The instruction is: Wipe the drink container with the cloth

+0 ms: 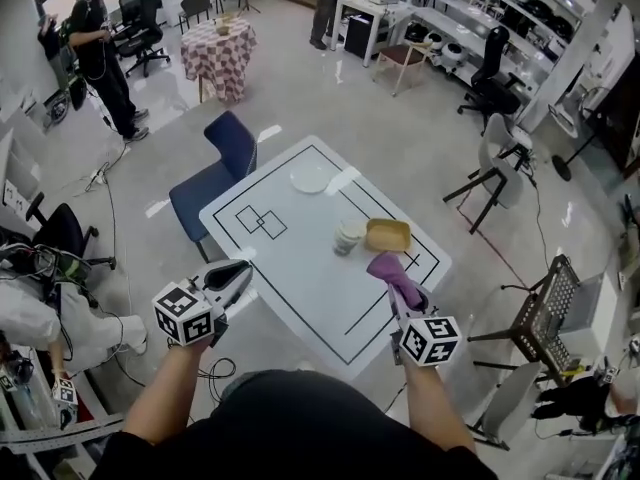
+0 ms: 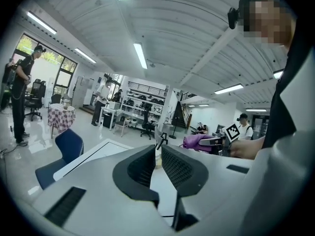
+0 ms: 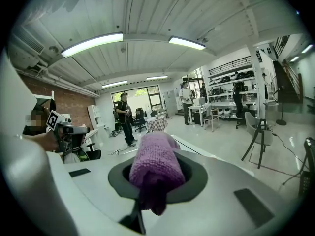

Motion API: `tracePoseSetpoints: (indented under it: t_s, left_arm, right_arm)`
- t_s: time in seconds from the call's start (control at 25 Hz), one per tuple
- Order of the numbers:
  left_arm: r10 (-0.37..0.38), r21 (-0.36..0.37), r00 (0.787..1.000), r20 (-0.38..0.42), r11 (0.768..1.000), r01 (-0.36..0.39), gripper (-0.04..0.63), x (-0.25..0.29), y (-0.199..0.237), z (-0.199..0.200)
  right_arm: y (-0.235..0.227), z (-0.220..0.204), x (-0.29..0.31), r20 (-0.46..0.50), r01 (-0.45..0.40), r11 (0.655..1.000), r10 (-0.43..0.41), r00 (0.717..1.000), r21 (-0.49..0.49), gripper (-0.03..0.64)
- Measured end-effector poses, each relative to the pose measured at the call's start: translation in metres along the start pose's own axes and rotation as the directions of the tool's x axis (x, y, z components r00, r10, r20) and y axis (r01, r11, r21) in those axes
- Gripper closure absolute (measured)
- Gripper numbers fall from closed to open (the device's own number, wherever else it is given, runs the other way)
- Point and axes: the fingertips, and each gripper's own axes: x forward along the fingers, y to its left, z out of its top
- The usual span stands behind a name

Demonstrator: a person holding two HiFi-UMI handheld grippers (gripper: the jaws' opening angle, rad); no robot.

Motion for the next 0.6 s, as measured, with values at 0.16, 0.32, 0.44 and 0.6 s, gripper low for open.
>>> tracePoseSetpoints:
  t_s: [0.16, 0.32, 0.44, 0.6]
  left_arm:
    - [-0.046, 0.028, 0.999, -0.022, 0.999, 0.047, 0.54, 0.024, -0.003, 0.01]
    - [-0.096, 0.031, 0.995, -0.033, 0.995, 0.097, 0.54, 0.05, 0.003, 0.016]
    - [-0.157, 0.03, 0.986, -0.061, 0.987, 0.159, 0.54, 0.075, 0.011, 0.01]
    - [-0.244, 0.03, 0.964, -0.103, 0.968, 0.248, 0.54, 0.106, 0.038, 0.014]
  right_arm:
    - [-0.011, 0.011, -0.005, 0.035, 0.03, 0.999, -0.03, 0.999, 0.017, 0.535]
    - [-0.023, 0.019, -0.004, 0.048, 0.075, 0.997, -0.076, 0.996, 0.021, 0.535]
    - [-0.034, 0.019, -0.001, 0.053, 0.132, 0.991, -0.133, 0.99, 0.033, 0.535]
    - [-0.038, 0.027, 0.018, 0.06, 0.21, 0.975, -0.215, 0.975, 0.074, 0.535]
